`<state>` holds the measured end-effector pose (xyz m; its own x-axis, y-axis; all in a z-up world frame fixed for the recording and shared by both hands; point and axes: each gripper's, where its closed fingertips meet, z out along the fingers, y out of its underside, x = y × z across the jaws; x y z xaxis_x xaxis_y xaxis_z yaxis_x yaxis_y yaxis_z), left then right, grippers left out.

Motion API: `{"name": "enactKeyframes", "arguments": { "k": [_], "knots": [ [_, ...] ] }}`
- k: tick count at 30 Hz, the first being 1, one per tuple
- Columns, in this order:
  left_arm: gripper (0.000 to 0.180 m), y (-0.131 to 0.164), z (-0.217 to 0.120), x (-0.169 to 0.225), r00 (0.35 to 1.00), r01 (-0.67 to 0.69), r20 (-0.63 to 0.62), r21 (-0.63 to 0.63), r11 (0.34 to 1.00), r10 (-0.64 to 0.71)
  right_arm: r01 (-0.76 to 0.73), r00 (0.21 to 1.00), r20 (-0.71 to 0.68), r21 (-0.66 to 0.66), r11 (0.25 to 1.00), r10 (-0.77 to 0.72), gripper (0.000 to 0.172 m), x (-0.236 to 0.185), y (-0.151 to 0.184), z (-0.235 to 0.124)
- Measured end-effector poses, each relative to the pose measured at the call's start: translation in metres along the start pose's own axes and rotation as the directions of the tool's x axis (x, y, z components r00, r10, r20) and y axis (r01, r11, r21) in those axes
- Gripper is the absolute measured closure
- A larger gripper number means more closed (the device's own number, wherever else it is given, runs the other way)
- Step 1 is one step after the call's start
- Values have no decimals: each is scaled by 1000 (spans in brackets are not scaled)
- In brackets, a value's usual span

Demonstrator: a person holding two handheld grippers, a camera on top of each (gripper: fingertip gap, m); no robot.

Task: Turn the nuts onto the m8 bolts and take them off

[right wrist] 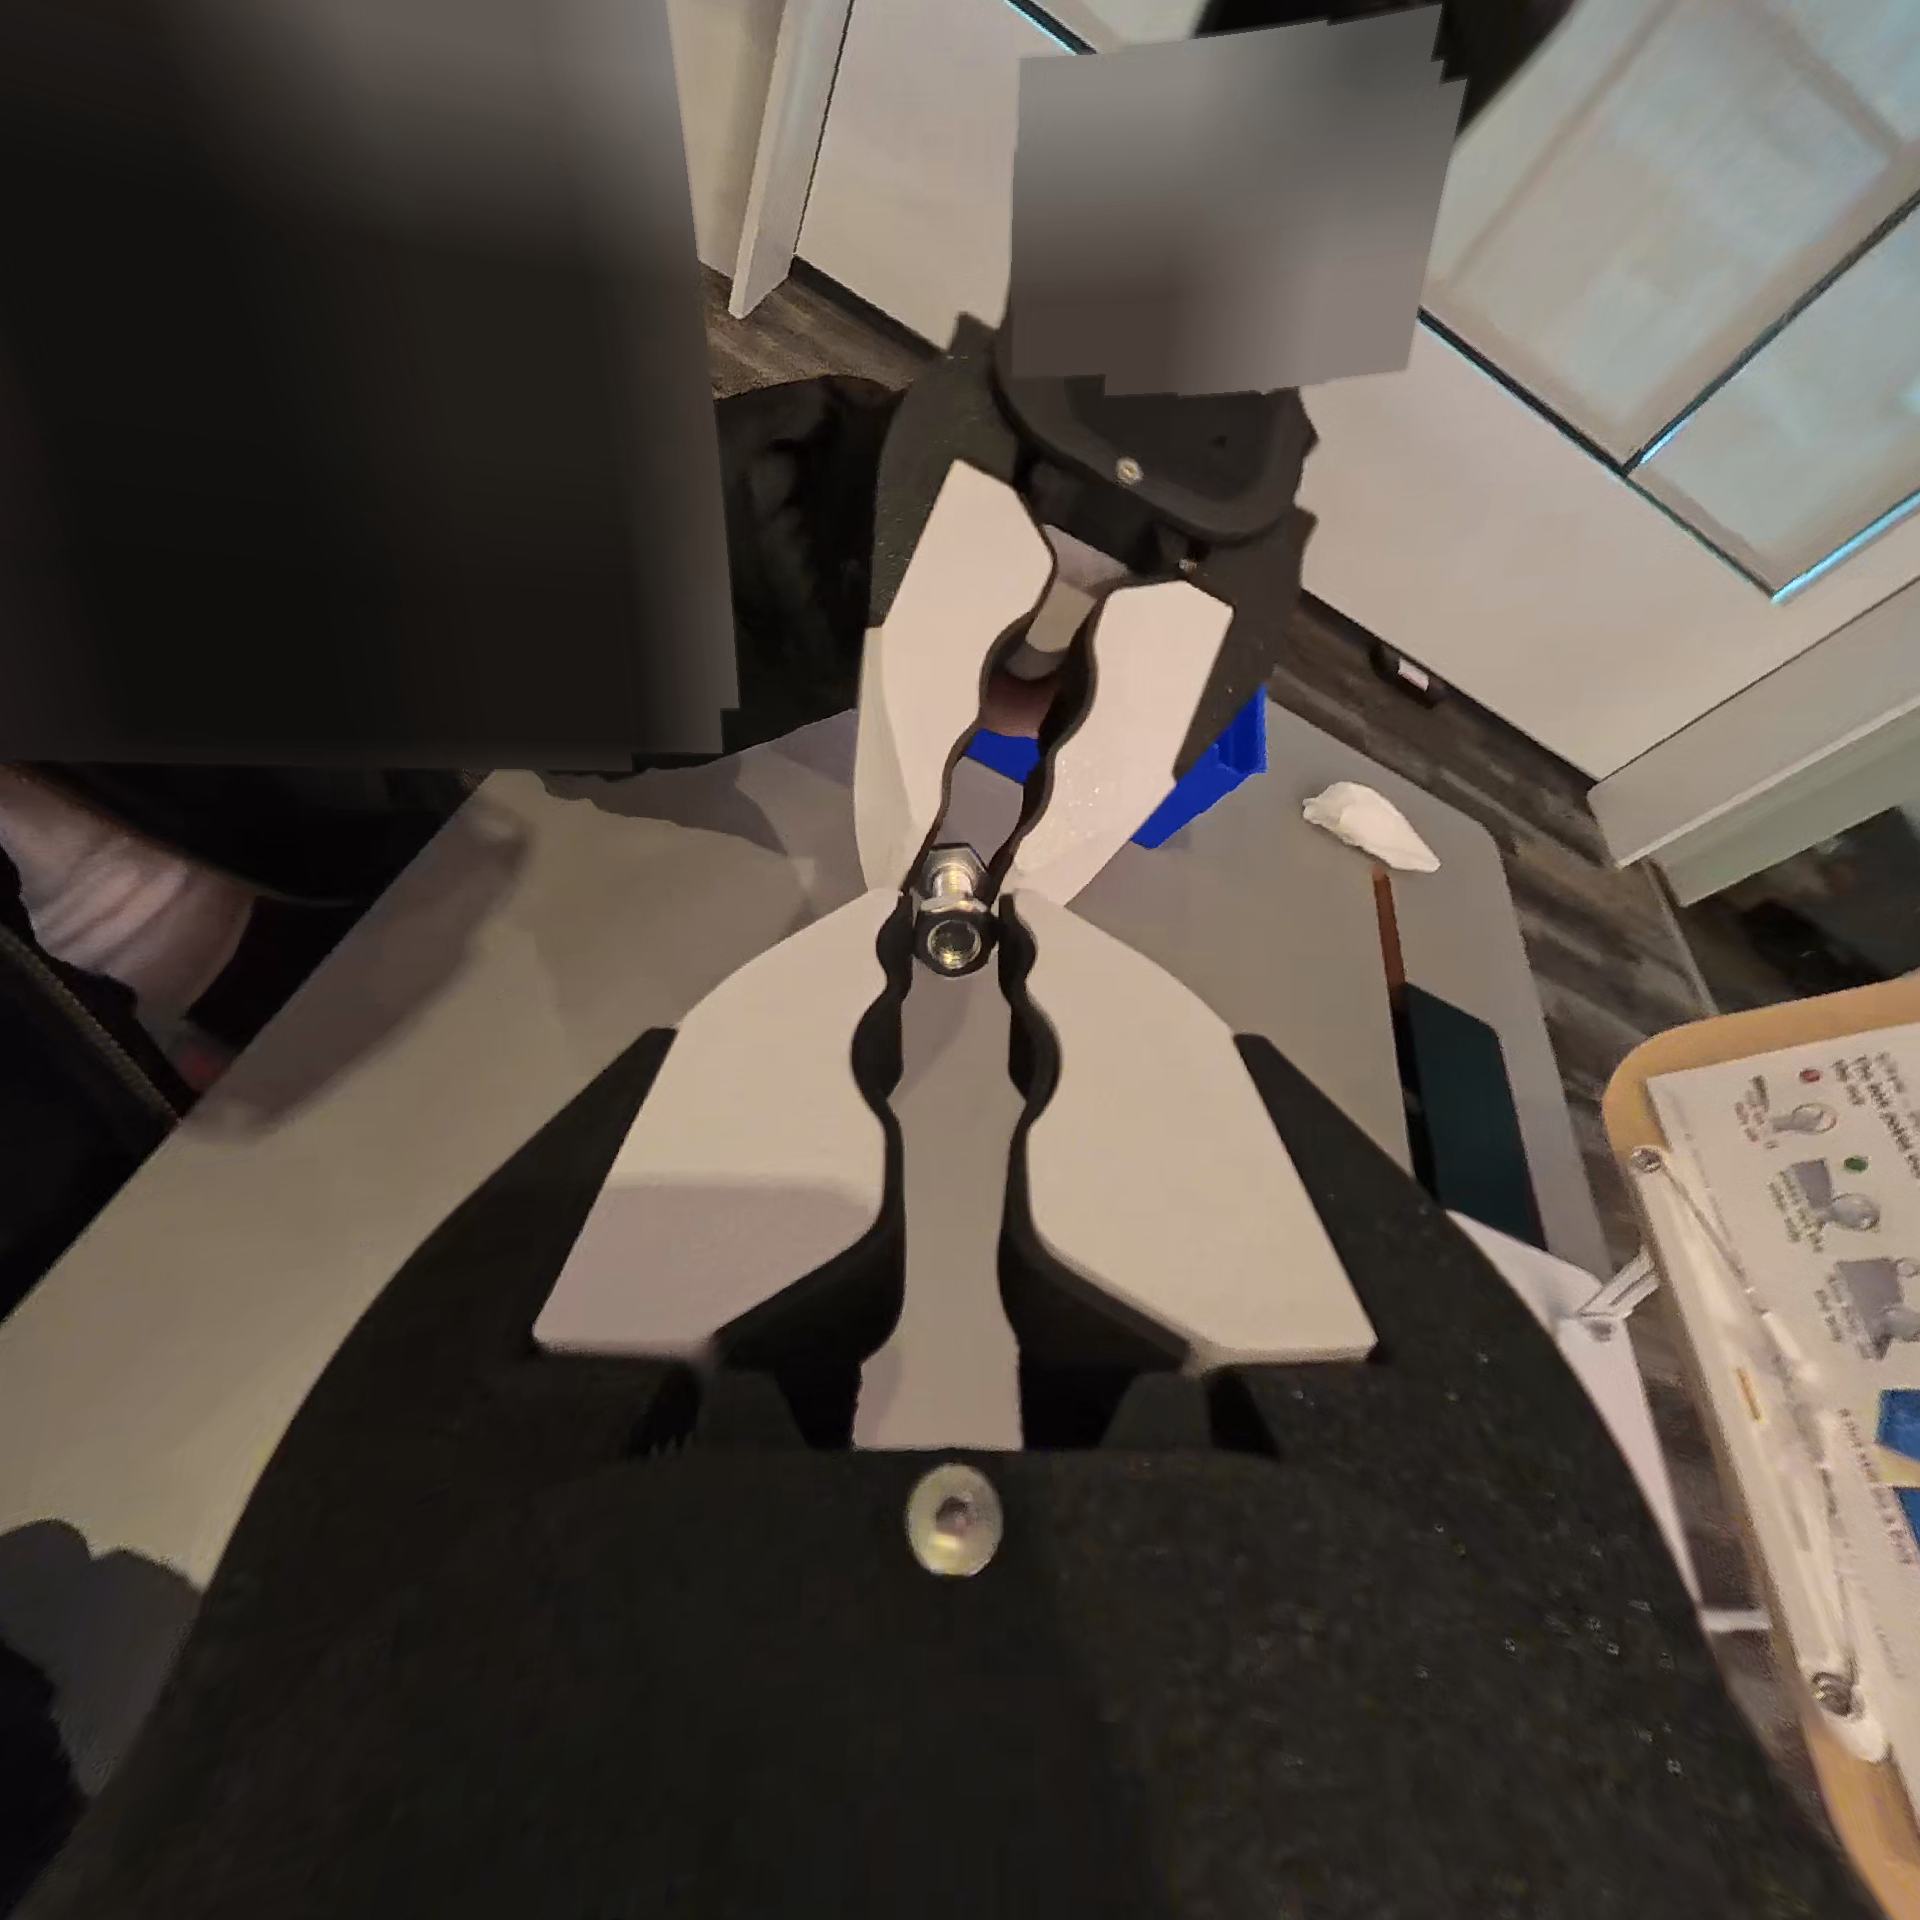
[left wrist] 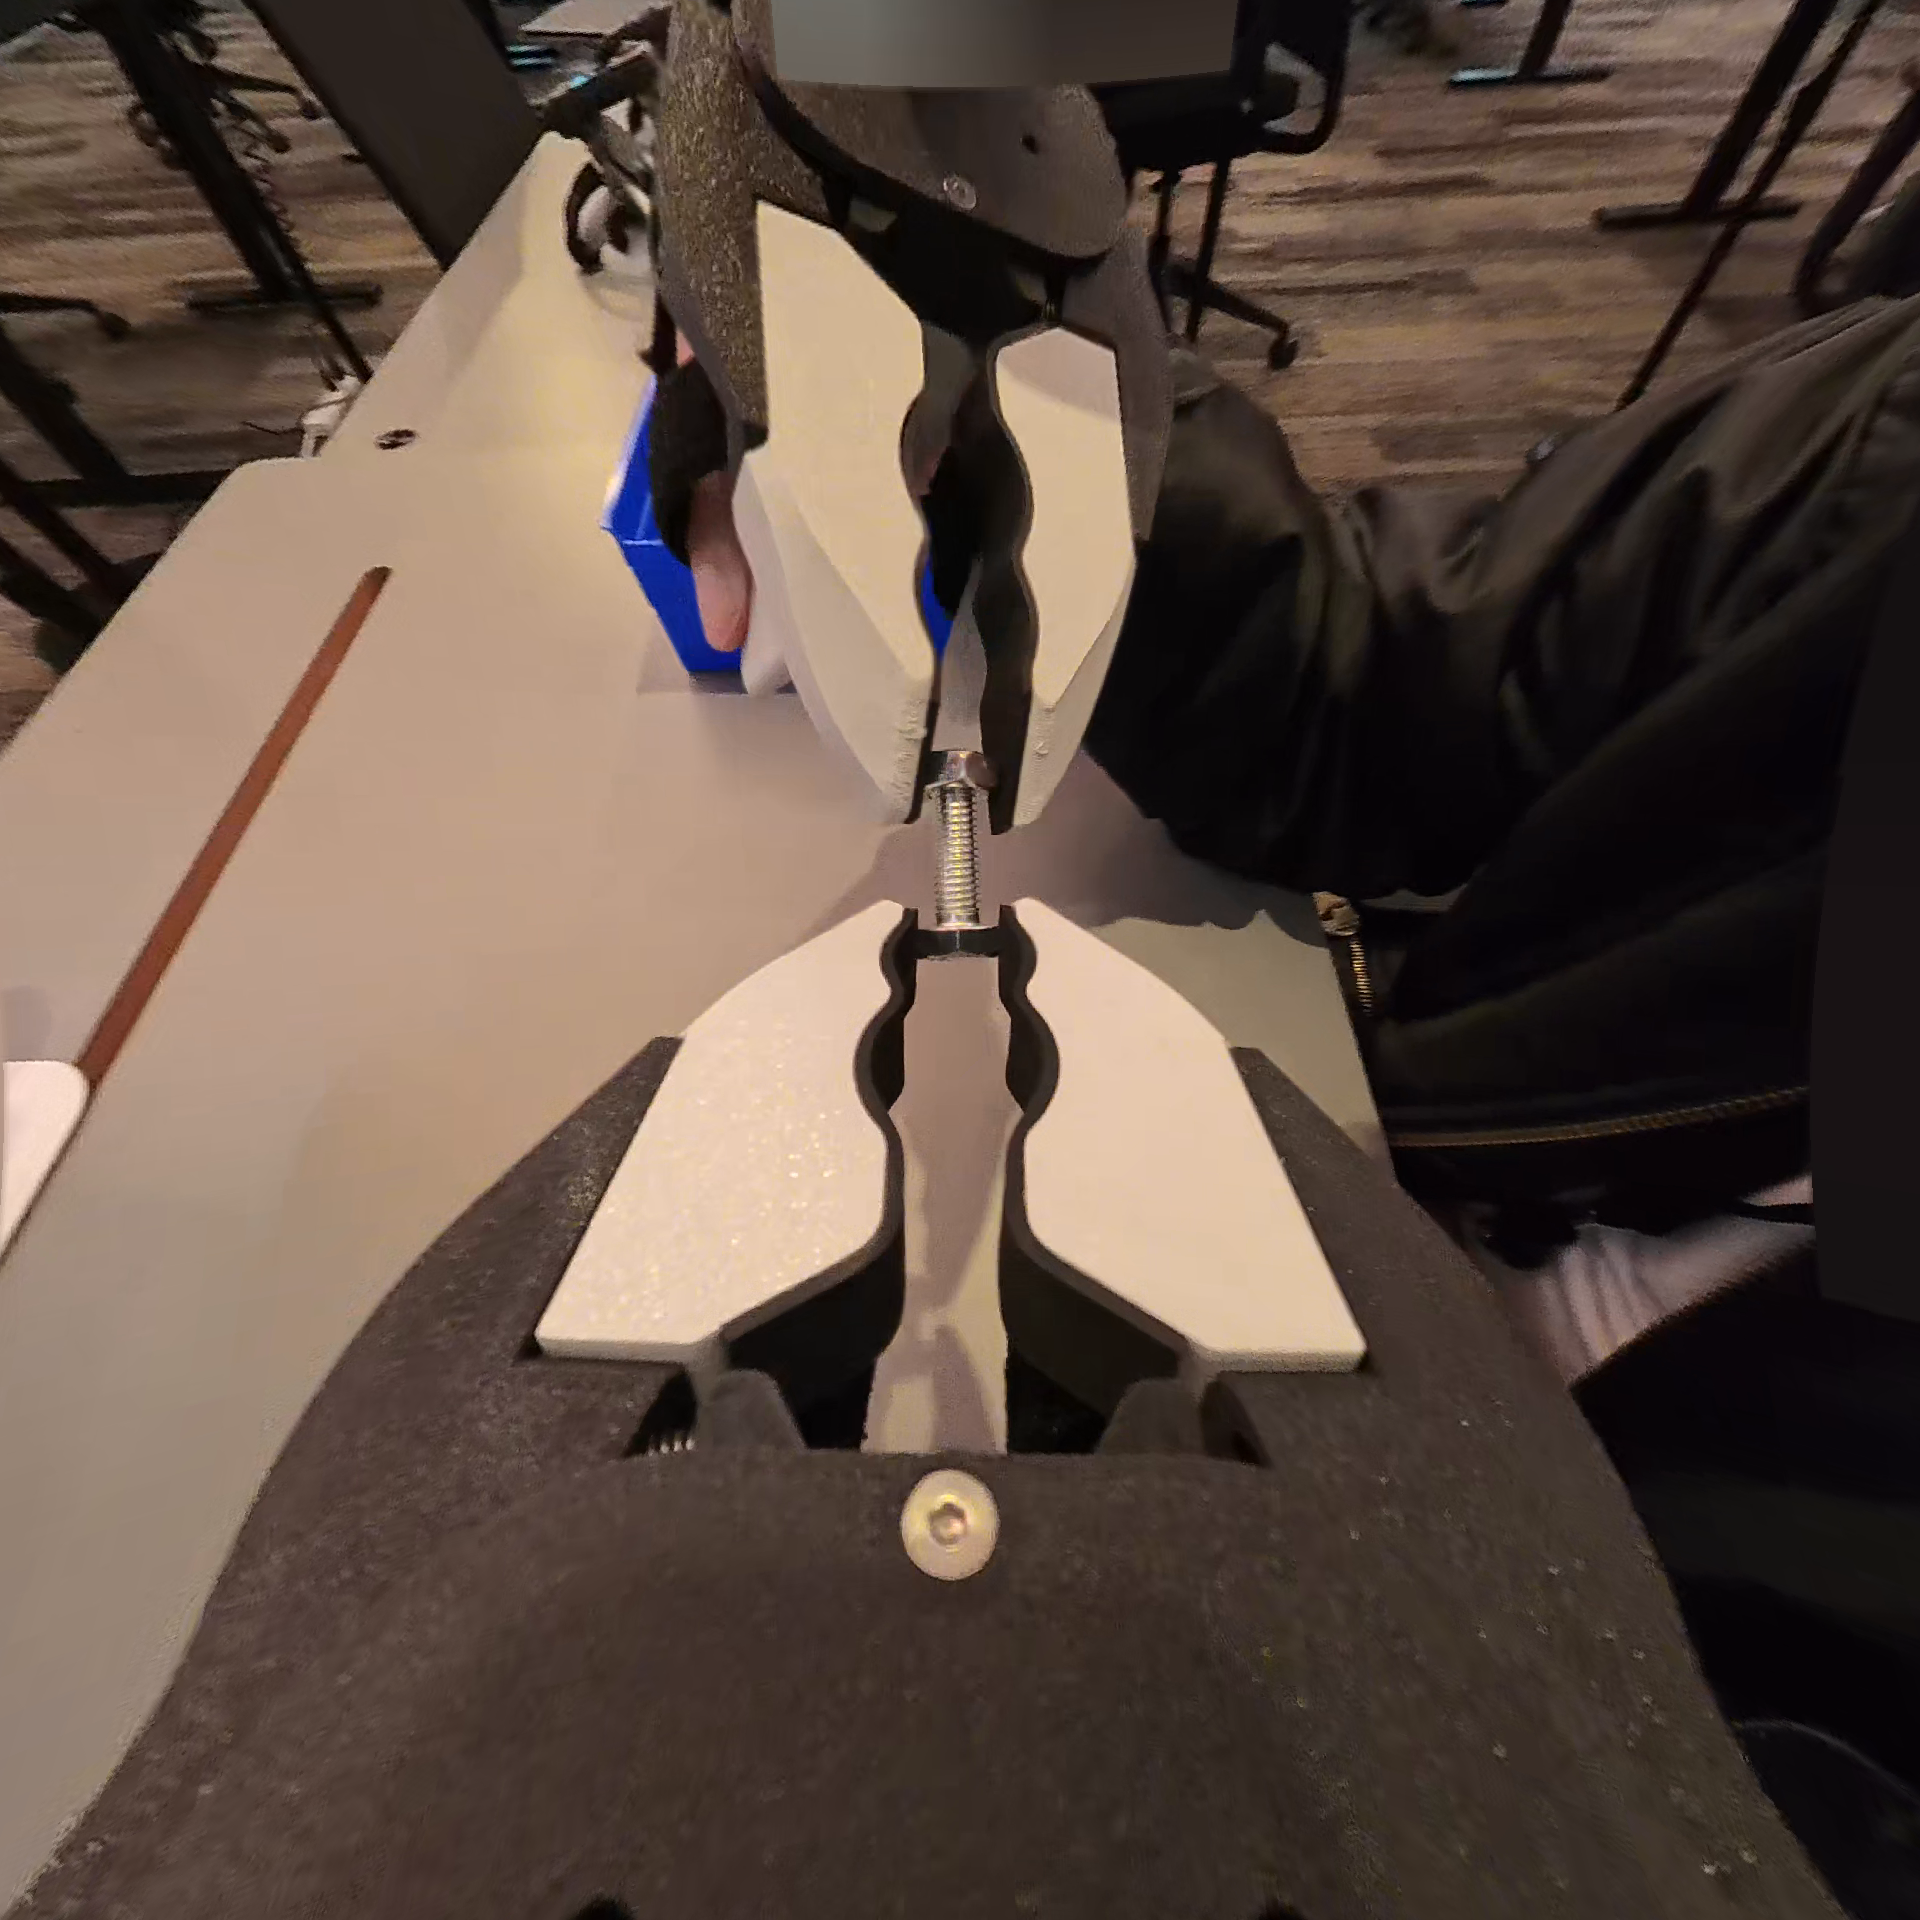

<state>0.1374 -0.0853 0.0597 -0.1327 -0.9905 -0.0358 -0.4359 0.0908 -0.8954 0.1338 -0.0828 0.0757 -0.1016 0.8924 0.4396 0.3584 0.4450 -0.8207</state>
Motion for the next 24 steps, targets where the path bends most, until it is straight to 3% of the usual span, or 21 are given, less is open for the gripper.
{"name": "enactKeyframes", "arguments": {
  "k": [4, 6, 8, 13, 15, 18, 20, 24],
  "knots": [
    [166, -2, -3, -10, 998, -8, 65, 7, 1000, 7, 53, 993, -108, 5, 999, -53, 157, 11, -1, 0],
    [166, -2, -6, -19, 990, -25, 141, -1, 1000, 25, -27, 987, -156, 66, 997, 37, 145, 23, -7, -5],
    [166, -3, -10, -29, 975, -43, 217, -5, 999, 43, -197, 959, -184, 124, 973, 217, 142, 38, -9, -13],
    [166, -10, -21, -56, 871, -151, 465, -59, 987, 161, -607, 771, -131, 148, 781, 623, 145, 53, 8, -11],
    [166, -12, -24, -61, 833, -176, 519, -79, 981, 191, -695, 698, -61, 183, 695, 714, 133, 56, 7, -7],
    [166, -13, -24, -62, 806, -202, 547, -108, 973, 228, -770, 605, 39, 283, 572, 796, 130, 64, -2, -9],
    [166, -15, -23, -61, 806, -212, 545, -99, 972, 231, -792, 575, 49, 280, 542, 816, 134, 65, 1, -11],
    [166, -15, -22, -60, 805, -216, 544, -105, 971, 238, -789, 592, 30, 225, 572, 805, 139, 59, 6, -8]
  ]
}}
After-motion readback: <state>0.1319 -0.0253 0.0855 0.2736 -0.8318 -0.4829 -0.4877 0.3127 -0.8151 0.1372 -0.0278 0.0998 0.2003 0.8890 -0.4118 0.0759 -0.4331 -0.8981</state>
